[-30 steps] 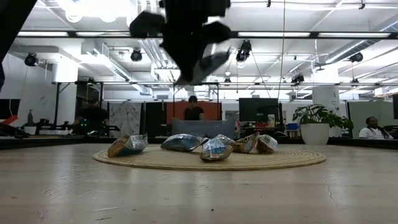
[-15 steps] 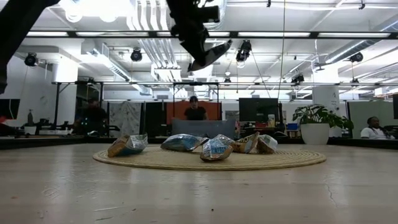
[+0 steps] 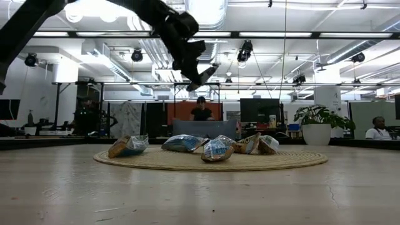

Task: Pick and place Granola Bars by type
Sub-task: Put the blue granola bar into the top black bin

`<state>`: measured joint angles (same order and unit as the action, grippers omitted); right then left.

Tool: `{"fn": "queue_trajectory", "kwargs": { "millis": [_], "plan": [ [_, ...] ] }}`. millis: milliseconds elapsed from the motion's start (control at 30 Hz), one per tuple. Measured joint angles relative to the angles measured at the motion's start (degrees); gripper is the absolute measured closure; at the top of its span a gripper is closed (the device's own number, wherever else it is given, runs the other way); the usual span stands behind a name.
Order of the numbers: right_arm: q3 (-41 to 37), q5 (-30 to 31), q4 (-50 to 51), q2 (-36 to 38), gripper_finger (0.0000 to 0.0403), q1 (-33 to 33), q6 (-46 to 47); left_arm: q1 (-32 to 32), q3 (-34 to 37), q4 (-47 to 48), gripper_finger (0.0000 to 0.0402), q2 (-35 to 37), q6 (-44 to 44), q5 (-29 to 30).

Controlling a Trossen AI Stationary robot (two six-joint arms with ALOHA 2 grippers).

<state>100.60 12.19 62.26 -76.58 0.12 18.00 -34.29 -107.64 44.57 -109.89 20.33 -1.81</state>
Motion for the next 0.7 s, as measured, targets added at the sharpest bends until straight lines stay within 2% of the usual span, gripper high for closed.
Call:
{"fn": "queue_trajectory", "kwargs": {
  "millis": [400,567,700],
  "plan": [
    [0.0,0.0,0.1,0.0,0.0394,0.0,0.0,-0.9,16.3,-9.4,0.0367,0.0,-2.7,-2.2],
    [0.0,0.0,0.1,0.0,0.0394,0.0,0.0,-0.7,19.5,-10.8,0.0365,0.0,-4.2,-2.3],
    [0.0,0.0,0.1,0.0,0.0394,0.0,0.0,-0.7,19.9,-11.4,0.0343,0.0,-5.7,-3.3]
  ]
}}
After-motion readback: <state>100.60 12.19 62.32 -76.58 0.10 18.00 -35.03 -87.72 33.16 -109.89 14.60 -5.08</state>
